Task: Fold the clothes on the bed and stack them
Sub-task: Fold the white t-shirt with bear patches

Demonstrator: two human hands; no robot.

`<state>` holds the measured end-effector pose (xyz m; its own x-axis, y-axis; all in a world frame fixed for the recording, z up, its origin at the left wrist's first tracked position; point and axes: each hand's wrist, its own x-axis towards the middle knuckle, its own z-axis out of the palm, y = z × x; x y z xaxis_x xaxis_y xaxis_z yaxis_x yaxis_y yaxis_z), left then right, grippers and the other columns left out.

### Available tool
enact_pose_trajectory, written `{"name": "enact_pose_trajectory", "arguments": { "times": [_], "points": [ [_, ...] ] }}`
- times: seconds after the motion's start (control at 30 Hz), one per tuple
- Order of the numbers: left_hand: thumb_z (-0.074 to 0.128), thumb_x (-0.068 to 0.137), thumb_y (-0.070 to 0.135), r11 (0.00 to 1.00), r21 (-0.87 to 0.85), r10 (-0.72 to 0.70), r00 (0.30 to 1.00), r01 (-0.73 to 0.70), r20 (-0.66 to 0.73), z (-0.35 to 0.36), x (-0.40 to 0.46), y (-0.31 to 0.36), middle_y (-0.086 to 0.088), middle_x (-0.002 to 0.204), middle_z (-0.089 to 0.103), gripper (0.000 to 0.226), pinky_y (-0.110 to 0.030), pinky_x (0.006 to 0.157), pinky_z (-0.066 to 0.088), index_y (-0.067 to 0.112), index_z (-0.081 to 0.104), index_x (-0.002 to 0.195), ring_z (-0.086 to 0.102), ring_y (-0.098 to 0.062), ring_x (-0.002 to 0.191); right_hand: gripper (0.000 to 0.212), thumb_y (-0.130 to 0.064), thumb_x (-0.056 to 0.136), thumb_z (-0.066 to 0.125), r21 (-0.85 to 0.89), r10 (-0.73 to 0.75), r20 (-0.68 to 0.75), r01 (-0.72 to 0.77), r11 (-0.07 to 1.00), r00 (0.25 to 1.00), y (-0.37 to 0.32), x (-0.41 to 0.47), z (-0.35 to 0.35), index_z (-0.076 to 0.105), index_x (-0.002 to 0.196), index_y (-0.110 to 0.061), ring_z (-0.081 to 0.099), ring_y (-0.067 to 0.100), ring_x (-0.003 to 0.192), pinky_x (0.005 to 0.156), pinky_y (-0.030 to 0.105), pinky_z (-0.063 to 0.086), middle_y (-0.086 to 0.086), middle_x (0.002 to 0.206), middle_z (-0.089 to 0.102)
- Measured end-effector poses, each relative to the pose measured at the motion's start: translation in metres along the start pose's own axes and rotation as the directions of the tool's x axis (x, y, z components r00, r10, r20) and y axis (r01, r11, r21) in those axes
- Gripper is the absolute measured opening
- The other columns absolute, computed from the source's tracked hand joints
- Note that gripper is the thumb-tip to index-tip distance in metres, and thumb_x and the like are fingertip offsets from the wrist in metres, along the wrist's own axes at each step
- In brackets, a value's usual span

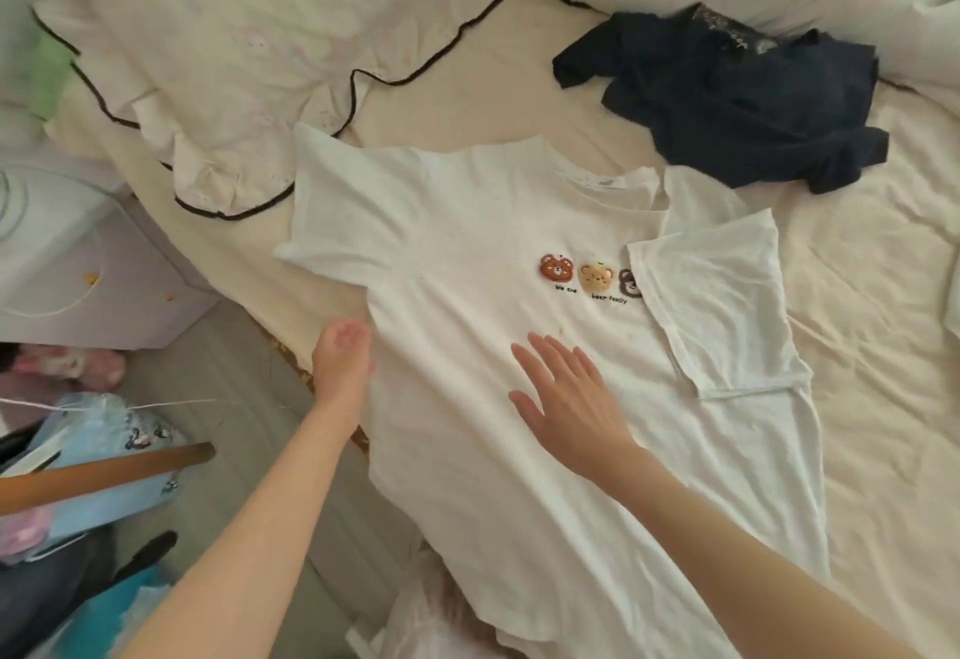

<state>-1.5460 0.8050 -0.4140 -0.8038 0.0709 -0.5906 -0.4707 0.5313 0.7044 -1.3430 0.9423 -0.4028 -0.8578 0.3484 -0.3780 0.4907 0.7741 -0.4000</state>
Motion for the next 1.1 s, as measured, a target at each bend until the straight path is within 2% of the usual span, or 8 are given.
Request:
{"name": "enact_pose_trajectory", "arguments": {
  "times": [0.13, 0.4, 0.5, 0.6, 0.67, 0.73, 0.93, 1.1],
  "points": [
    [0.055, 0.095, 0.026, 0.920, -0.298, -0.235, 0.967, 0.253, 0.093, -0.027, 0.066, 0.025, -0.007, 0.111, 0.057, 0.040, -0.030, 0.079, 0.050, 0.007, 0.050, 0.129, 0.057, -0.020, 0.101, 0.056, -0.045, 0.100, 0.029, -0.030, -0.010, 0.034, 0.011, 0.999, 0.999, -0.046, 0.061, 0.010, 0.020, 0.150, -0.022, 0.008, 0.022, 0.146, 0.117, 0.040, 0.002, 0.003, 0.158, 0.014],
    [0.065, 0.085, 0.002, 0.820, -0.506, -0.265, 0.961, 0.267, 0.078, -0.025, 0.134, 0.078, -0.013, 0.115, 0.062, 0.030, -0.046, 0.094, 0.050, 0.002, 0.057, 0.114, 0.061, -0.028, 0.106, 0.060, -0.049, 0.100, 0.020, -0.134, -0.041, 0.222, 0.072, 0.988, 0.974, -0.105, 0.162, 0.031, 0.003, 0.152, -0.025, -0.012, 0.022, 0.146, 0.118, 0.046, -0.002, 0.000, 0.159, -0.012],
    [0.061, 0.088, 0.006, 0.904, -0.416, -0.096, 0.995, 0.096, 0.022, -0.027, 0.125, 0.084, -0.005, 0.104, 0.065, 0.019, -0.034, 0.087, 0.053, 0.008, 0.061, 0.108, 0.063, -0.017, 0.098, 0.050, -0.042, 0.102, 0.027, 0.282, 0.076, 0.205, -0.133, 0.950, 0.976, -0.107, 0.167, 0.013, 0.025, 0.149, -0.024, 0.011, 0.013, 0.145, 0.118, 0.034, 0.008, -0.004, 0.158, 0.014],
    [0.059, 0.090, 0.017, 0.918, -0.115, 0.389, 0.919, -0.381, 0.060, -0.019, 0.089, 0.090, 0.008, 0.091, 0.057, 0.005, -0.016, 0.070, 0.044, 0.021, 0.057, 0.089, 0.054, -0.001, 0.077, 0.038, -0.045, 0.098, 0.037, 0.883, 0.373, 0.295, -0.400, 0.244, 0.880, -0.086, 0.165, -0.029, 0.052, 0.126, -0.025, 0.053, 0.009, 0.119, 0.102, 0.029, 0.037, 0.000, 0.139, 0.052],
    [0.061, 0.085, 0.010, 0.686, 0.043, 0.695, 0.671, -0.727, 0.258, -0.004, 0.063, 0.090, 0.005, 0.097, 0.056, 0.007, -0.015, 0.078, 0.041, 0.015, 0.059, 0.090, 0.052, -0.009, 0.090, 0.047, -0.054, 0.095, 0.038, 0.914, 0.396, 0.386, -0.287, -0.286, 0.833, -0.055, 0.157, -0.058, 0.055, 0.119, -0.018, 0.062, 0.021, 0.112, 0.097, 0.041, 0.045, 0.008, 0.128, 0.061],
    [0.054, 0.076, 0.004, 0.368, 0.112, 0.769, 0.370, -0.923, 0.522, 0.019, 0.041, 0.082, -0.004, 0.100, 0.061, 0.017, -0.029, 0.086, 0.041, 0.008, 0.063, 0.091, 0.055, -0.024, 0.098, 0.059, -0.060, 0.091, 0.040, 0.861, 0.445, 0.379, -0.132, -0.491, 0.811, -0.020, 0.146, -0.082, 0.051, 0.123, -0.012, 0.062, 0.030, 0.112, 0.095, 0.050, 0.047, 0.011, 0.123, 0.064],
    [0.046, 0.095, 0.013, 0.006, 0.315, 0.230, 0.308, -0.949, 0.923, 0.035, 0.035, 0.031, 0.002, 0.150, 0.032, 0.038, -0.048, 0.114, -0.008, 0.019, 0.047, 0.132, 0.008, -0.020, 0.146, 0.056, -0.062, 0.087, 0.045, 0.880, 0.685, 0.260, -0.459, 0.122, 0.680, 0.016, 0.147, -0.090, 0.048, 0.126, -0.023, 0.055, 0.019, 0.116, 0.093, 0.037, 0.043, 0.000, 0.127, 0.057],
    [0.071, 0.072, -0.004, 0.101, 0.464, 0.495, 0.449, -0.880, 0.744, 0.003, 0.056, 0.021, -0.016, 0.132, 0.054, 0.051, -0.053, 0.104, 0.037, 0.011, 0.062, 0.121, 0.045, -0.038, 0.128, 0.074, -0.059, 0.085, 0.054, 0.644, 0.601, 0.130, -0.528, 0.554, 0.789, 0.001, 0.193, -0.068, 0.034, 0.143, -0.018, 0.047, 0.016, 0.121, 0.098, 0.034, 0.039, -0.001, 0.137, 0.046]
  ]
}}
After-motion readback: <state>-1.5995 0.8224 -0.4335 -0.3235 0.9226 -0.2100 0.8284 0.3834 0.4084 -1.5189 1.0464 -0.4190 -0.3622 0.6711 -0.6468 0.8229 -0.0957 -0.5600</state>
